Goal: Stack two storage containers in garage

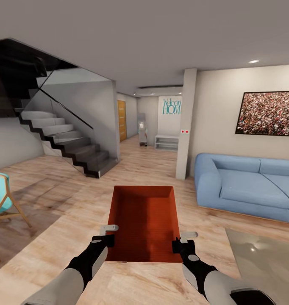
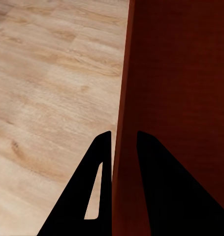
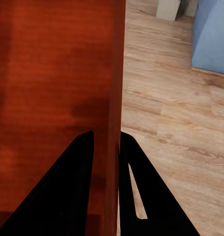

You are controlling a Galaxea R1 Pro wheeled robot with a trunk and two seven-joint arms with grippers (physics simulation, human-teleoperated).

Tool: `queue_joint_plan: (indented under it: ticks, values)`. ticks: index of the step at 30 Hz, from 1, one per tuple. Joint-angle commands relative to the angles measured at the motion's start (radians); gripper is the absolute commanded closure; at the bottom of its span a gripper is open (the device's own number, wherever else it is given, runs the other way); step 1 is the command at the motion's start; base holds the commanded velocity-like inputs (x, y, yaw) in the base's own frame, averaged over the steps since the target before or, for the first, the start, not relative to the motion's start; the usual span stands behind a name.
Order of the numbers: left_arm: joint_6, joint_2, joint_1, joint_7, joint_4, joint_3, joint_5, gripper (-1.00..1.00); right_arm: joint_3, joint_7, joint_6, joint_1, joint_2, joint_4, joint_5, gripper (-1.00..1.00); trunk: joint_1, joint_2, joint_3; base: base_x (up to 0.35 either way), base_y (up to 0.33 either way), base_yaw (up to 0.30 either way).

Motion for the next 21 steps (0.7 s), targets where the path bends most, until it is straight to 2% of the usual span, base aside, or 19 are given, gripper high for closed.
queue_joint_plan:
  ticks: [1, 21]
  values:
    - [-0.064, 0.001, 0.0, 0.029, -0.005, 0.014, -0.019, 1.0, -0.055, 0.01, 0.001, 0.0, 0.001, 0.001, 0.013, 1.0, 0.001, -0.001, 0.0, 0.321, 0.0, 0.001]
    - [-0.064, 0.001, 0.0, 0.029, -0.004, 0.014, -0.018, 1.0, -0.055, 0.01, 0.001, 0.0, 0.001, 0.001, 0.013, 1.0, 0.001, -0.001, 0.0, 0.321, 0.0, 0.0]
